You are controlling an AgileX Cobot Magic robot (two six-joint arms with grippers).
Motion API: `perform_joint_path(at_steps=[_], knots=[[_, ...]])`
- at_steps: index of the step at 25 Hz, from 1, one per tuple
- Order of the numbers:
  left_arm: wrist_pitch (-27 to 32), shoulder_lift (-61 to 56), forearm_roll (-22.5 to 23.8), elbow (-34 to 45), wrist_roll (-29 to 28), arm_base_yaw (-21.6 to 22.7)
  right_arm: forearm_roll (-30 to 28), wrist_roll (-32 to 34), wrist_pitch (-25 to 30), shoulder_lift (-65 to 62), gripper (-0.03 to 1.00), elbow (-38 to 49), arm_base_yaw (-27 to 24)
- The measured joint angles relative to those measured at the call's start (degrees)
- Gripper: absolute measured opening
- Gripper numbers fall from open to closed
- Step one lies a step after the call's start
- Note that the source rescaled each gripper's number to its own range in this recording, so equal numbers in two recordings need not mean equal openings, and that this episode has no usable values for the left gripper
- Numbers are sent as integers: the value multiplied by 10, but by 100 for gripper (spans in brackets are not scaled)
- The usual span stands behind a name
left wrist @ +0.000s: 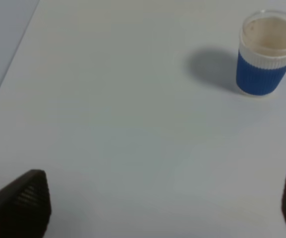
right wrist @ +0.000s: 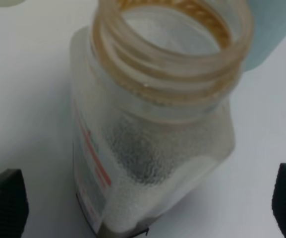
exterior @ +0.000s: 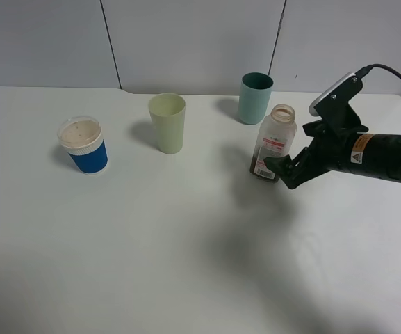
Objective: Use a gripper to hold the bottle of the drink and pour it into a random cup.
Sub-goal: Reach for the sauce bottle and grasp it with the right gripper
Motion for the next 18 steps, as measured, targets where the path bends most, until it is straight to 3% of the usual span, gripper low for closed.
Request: perform_joint_path(at_steps=[9,18], knots=[[0,0,0,0,0,0,-18,1,-80,88,98,1,-12],[0,0,0,0,0,0,-21,-57,-183,159,98,2,-12]])
